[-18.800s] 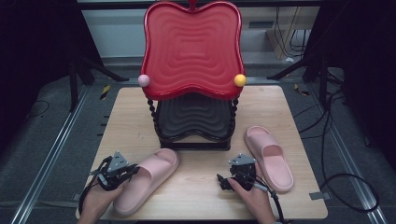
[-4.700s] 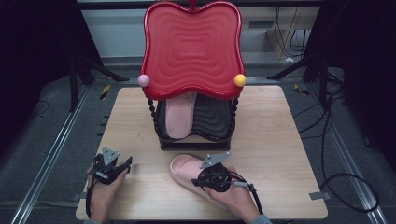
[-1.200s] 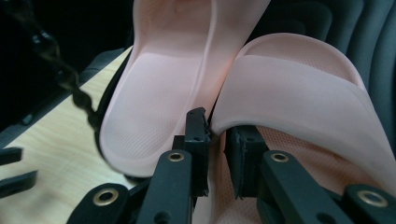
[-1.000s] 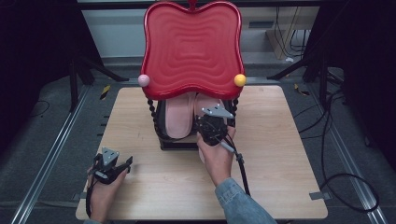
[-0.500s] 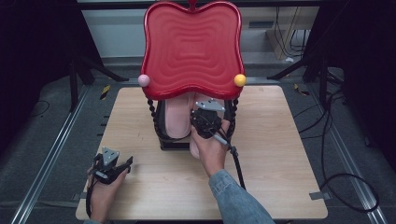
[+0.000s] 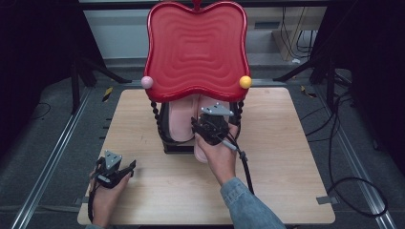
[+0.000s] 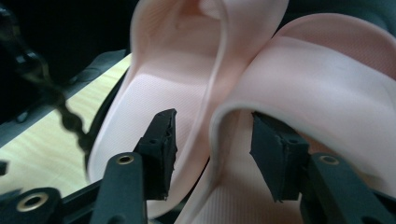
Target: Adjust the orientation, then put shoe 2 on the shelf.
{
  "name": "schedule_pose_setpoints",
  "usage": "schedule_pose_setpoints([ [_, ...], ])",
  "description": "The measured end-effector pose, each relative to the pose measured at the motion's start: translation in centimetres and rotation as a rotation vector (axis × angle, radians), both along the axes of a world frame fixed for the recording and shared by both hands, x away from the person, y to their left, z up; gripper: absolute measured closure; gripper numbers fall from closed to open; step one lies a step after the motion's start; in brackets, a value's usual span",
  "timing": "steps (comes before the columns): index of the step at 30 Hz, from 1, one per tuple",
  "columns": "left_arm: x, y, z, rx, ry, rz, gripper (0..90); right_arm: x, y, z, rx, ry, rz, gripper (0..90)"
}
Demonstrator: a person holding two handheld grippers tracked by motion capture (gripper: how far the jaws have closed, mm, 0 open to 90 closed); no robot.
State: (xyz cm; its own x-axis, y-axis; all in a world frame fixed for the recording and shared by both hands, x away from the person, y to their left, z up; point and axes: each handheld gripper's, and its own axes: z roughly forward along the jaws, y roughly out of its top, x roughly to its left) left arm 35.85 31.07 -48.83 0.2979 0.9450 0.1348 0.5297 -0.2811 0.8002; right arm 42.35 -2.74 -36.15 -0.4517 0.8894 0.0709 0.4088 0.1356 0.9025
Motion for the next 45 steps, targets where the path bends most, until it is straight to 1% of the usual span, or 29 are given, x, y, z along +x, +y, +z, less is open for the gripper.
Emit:
schedule_pose_setpoints([
  [4, 0.0, 0.0, 0.0, 0.002, 0.001, -0.001, 39.8, -1.0, -0.8, -0.1, -0.007, 0.025, 0.052, 46.6],
  [6, 0.0, -0.1, 0.0, 0.002, 0.002, -0.001, 39.8, -1.4, -1.2, -0.1, -0.002, 0.027, 0.068, 46.6],
  [9, 0.0, -0.1, 0.0, 0.002, -0.001, 0.000, 39.8, -1.6, -1.6, -0.3, 0.002, 0.037, 0.078, 47.1],
  [13, 0.0, 0.0, -0.1, 0.002, 0.002, 0.000, 39.8, -2.2, -2.1, -0.6, -0.014, 0.041, 0.099, 49.6],
  [16, 0.0, -0.1, -0.1, 0.002, 0.002, 0.000, 39.8, -2.6, -2.4, -0.7, -0.011, 0.043, 0.116, 54.4],
  [18, 0.0, 0.0, 0.0, 0.005, 0.000, -0.002, 39.7, -2.9, -2.6, -0.8, -0.010, 0.046, 0.140, 56.7],
  [20, 0.0, 0.0, -0.1, 0.003, 0.003, 0.001, 39.6, -3.2, -2.7, -1.0, -0.022, 0.050, 0.170, 58.4],
  [23, 0.1, 0.0, -0.1, 0.003, 0.007, 0.000, 38.9, -3.8, -2.9, -1.2, -0.023, 0.064, 0.219, 61.9],
  [25, 0.1, 0.0, -0.1, 0.002, 0.006, 0.001, 38.2, -4.2, -3.1, -1.3, -0.024, 0.068, 0.245, 65.9],
  [27, 0.1, 0.0, -0.1, 0.001, 0.009, 0.000, 36.7, -4.7, -3.2, -1.5, -0.035, 0.065, 0.267, 70.6],
  [30, 0.2, 0.0, -0.2, -0.002, 0.020, -0.001, 33.5, -5.7, -3.4, -1.8, -0.045, 0.077, 0.293, 76.1],
  [37, 0.2, -0.1, -0.2, -0.001, 0.018, -0.004, 32.2, -7.8, -3.3, -3.0, -0.066, 0.104, 0.361, 81.7],
  [45, 0.2, -0.1, -0.2, 0.000, 0.018, -0.003, 32.0, -9.4, -3.1, -5.2, -0.113, 0.151, 0.424, 83.7],
])
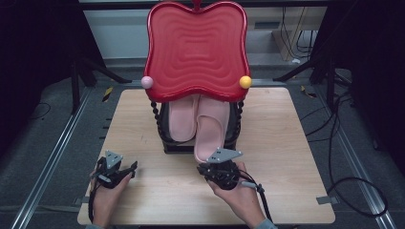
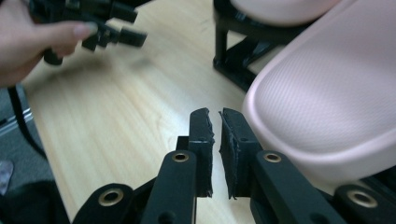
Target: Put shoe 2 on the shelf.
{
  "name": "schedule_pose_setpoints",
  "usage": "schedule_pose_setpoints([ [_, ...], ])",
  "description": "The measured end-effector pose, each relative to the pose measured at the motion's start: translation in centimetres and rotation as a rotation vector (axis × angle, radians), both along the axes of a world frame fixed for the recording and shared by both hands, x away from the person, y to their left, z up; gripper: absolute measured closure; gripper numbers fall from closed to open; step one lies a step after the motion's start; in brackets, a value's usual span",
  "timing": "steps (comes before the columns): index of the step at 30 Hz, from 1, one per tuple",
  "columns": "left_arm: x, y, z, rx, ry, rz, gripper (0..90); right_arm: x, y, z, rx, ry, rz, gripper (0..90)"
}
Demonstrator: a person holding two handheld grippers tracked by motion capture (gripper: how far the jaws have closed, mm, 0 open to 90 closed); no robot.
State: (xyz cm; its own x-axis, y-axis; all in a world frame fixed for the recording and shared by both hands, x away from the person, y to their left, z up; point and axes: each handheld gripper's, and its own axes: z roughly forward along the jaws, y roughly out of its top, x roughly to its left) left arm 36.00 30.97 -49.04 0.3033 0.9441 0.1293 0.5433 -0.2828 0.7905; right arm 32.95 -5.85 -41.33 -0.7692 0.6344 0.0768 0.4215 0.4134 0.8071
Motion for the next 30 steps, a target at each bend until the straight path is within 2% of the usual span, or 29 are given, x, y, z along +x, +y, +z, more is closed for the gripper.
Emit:
schedule_pose_setpoints([
  [6, 0.0, 0.0, 0.0, 0.000, 0.000, -0.002, 32.0, -0.2, -0.1, -1.4, -0.025, 0.026, 0.009, 85.5],
  [9, 0.0, 0.0, 0.0, 0.001, 0.002, -0.004, 32.0, 0.1, -0.3, -1.9, -0.045, 0.033, -0.014, 86.5],
  [13, 0.0, 0.0, 0.0, 0.002, 0.003, -0.003, 32.0, 0.9, -1.0, -2.2, -0.044, 0.048, -0.050, 88.0],
  [21, 0.0, 0.0, 0.0, 0.000, 0.001, -0.002, 32.1, 2.4, -1.7, -1.4, -0.018, 0.048, -0.068, 90.0],
  [30, 0.0, 0.0, 0.0, -0.001, -0.001, 0.000, 32.2, 5.3, -2.0, 0.0, 0.000, 0.058, -0.099, 90.0],
])
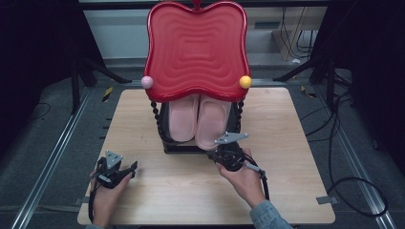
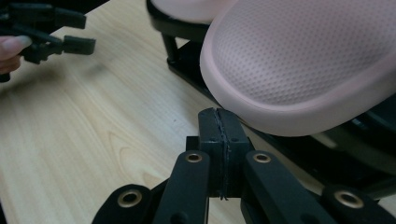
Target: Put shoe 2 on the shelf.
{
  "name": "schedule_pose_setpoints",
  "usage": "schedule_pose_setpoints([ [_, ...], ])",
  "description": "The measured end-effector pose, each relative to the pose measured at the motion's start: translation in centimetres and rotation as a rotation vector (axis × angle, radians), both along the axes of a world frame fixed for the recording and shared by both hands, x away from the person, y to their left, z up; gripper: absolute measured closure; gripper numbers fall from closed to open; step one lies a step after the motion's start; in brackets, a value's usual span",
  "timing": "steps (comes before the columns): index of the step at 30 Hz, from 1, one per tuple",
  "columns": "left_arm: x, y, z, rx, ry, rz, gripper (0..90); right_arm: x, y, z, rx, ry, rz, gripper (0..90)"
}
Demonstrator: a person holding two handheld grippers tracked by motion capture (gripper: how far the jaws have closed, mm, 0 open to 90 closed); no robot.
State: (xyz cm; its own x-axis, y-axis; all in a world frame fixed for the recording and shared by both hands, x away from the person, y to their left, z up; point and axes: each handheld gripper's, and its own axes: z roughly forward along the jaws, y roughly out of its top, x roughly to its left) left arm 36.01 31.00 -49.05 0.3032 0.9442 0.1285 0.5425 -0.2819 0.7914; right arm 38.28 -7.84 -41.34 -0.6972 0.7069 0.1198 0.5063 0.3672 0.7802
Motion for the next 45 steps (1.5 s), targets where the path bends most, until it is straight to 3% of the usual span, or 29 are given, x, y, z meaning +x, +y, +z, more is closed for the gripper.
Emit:
schedule_pose_setpoints([
  [13, 0.0, 0.0, 0.0, 0.000, 0.000, -0.001, 32.2, 2.6, -0.3, 0.5, 0.013, 0.007, -0.047, 90.0],
  [21, 0.0, 0.0, 0.0, -0.003, -0.002, -0.001, 32.3, 3.2, -0.1, 0.7, 0.008, 0.007, -0.062, 89.1],
  [28, 0.0, 0.0, 0.0, -0.004, -0.001, 0.001, 31.9, 2.1, -0.5, 0.7, 0.027, -0.011, -0.039, 72.4],
  [33, 0.1, -0.1, -0.1, -0.005, 0.006, -0.008, 30.5, 0.4, -1.1, 0.0, 0.033, -0.020, -0.021, 54.1],
  [39, 0.2, -0.1, -0.2, -0.017, 0.023, -0.016, 26.8, -1.4, -2.5, -2.1, -0.017, -0.032, -0.023, 34.1],
  [45, 0.5, -0.3, -0.6, -0.032, 0.056, -0.036, 20.7, -1.9, -4.8, -4.3, -0.034, -0.034, -0.075, 21.7],
])
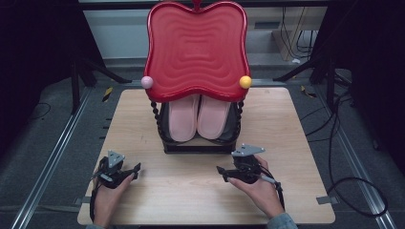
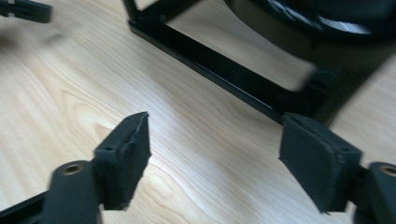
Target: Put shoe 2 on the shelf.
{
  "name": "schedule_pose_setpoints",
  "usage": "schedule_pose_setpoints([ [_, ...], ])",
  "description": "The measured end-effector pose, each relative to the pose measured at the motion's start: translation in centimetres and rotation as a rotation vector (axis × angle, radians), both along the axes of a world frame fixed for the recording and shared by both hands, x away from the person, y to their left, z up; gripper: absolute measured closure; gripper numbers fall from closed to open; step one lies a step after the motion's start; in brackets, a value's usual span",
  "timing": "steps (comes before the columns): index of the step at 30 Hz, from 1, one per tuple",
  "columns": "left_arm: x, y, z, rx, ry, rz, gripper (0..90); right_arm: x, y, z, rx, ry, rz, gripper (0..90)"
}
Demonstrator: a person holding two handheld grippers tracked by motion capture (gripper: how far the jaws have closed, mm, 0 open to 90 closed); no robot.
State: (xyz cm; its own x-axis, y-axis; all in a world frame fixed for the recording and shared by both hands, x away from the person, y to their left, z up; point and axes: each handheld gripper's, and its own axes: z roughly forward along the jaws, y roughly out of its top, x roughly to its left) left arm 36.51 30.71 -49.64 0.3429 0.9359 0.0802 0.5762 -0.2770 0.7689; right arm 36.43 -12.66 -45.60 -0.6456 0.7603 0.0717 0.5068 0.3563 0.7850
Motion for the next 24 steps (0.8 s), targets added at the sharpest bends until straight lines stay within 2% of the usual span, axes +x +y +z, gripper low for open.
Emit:
schedule_pose_setpoints([
  [7, 0.4, 0.1, -0.5, -0.018, 0.042, -0.004, 12.0, 1.0, -2.9, -1.8, 0.004, 0.041, -0.115, 12.0],
  [10, 0.5, 0.1, -0.8, -0.017, 0.065, -0.004, 9.3, 1.4, -4.4, -2.4, 0.007, 0.054, -0.166, 11.8],
  [18, 0.7, 0.1, -1.1, -0.006, 0.075, -0.012, 6.5, 2.3, -7.8, -3.3, -0.010, 0.067, -0.278, 11.8],
  [24, 0.9, 0.3, -1.3, -0.016, 0.083, -0.004, 4.4, 2.8, -9.3, -4.0, -0.032, 0.074, -0.355, 11.2],
])
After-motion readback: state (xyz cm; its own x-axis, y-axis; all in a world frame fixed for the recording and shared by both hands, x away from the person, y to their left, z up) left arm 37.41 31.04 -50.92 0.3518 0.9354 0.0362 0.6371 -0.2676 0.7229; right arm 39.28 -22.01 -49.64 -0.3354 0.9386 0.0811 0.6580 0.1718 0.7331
